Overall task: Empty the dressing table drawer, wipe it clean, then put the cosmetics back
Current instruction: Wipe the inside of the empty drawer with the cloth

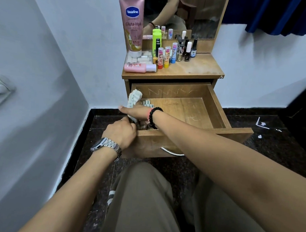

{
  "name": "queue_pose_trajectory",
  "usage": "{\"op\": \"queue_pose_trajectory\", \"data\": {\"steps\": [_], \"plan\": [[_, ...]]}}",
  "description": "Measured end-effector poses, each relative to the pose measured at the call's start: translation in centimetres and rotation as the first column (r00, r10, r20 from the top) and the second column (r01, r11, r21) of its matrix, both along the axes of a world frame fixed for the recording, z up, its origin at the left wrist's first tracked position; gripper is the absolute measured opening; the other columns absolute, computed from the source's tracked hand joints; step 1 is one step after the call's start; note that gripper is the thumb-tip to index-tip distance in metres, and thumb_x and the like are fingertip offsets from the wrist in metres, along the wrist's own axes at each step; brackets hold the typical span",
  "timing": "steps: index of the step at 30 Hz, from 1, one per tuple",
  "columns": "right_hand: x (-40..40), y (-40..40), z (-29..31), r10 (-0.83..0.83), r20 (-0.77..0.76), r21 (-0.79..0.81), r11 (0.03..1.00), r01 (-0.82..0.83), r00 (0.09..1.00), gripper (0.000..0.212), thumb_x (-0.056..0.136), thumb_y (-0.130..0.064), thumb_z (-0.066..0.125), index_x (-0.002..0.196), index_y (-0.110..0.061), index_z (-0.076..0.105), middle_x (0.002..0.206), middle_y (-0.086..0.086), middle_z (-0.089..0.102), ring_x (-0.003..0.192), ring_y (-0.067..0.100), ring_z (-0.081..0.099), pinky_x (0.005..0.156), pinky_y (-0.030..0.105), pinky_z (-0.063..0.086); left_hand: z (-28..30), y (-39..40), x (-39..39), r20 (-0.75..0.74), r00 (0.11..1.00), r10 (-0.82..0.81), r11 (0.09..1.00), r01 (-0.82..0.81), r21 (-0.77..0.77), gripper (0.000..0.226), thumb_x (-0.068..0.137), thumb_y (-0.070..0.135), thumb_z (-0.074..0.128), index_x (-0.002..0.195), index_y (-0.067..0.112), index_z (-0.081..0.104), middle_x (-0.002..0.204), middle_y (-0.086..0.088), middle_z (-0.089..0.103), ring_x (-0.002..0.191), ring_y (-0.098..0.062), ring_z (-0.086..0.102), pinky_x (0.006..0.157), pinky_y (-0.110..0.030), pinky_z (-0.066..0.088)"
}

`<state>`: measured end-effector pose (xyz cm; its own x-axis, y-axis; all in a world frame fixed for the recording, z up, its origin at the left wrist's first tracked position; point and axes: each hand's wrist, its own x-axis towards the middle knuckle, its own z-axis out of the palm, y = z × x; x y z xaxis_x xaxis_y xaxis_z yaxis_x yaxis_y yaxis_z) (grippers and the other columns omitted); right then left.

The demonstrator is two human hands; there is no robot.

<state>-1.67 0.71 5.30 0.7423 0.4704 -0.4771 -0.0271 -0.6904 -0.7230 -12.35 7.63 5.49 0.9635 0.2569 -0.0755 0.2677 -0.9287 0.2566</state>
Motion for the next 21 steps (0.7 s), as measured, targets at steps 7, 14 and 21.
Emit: {"op": "queue_pose_trajectory", "data": {"steps": [7,14,21], "plan": [[-2.4,-3.9,2.2,0.155,-0.070,-0.122,0.979,-0.163,0.985,0.021,0.094,-0.005,0.042,0.074,-0.002,0.046,0.044,0.002,0.051,0.025,0.006,0.041,0.031,0.015,0.031,0.1,0.4,0.2,-0.007,0.997,-0.076,0.996,0.076,0.038,0.031,0.094,0.027,0.031,0.109,0.012,0.053,0.115,-0.022,0.061,0.103,-0.041,0.056,0.073,-0.037,0.036],[0.6,-7.7,3.2,-0.136,-0.586,0.462,0.754,0.467,0.799,0.032,0.089,0.009,0.027,0.105,-0.002,0.052,0.076,0.013,0.071,0.061,0.021,0.069,0.060,0.030,0.058,0.3,0.6,0.0,-0.001,0.995,-0.095,0.995,0.095,0.025,0.021,0.094,0.025,0.030,0.088,0.012,0.047,0.103,-0.022,0.062,0.094,-0.041,0.057,0.067,-0.036,0.034],[1.3,-5.4,2.8,-0.216,0.211,0.321,0.937,0.141,0.953,0.034,0.101,-0.017,0.042,0.132,-0.005,0.050,0.126,0.013,0.059,0.105,0.022,0.058,0.098,0.036,0.047,-0.3,0.8,0.2,0.011,0.996,-0.087,0.996,0.087,0.027,0.026,0.093,0.027,0.030,0.098,0.013,0.051,0.104,-0.021,0.063,0.094,-0.041,0.059,0.067,-0.035,0.036]]}}
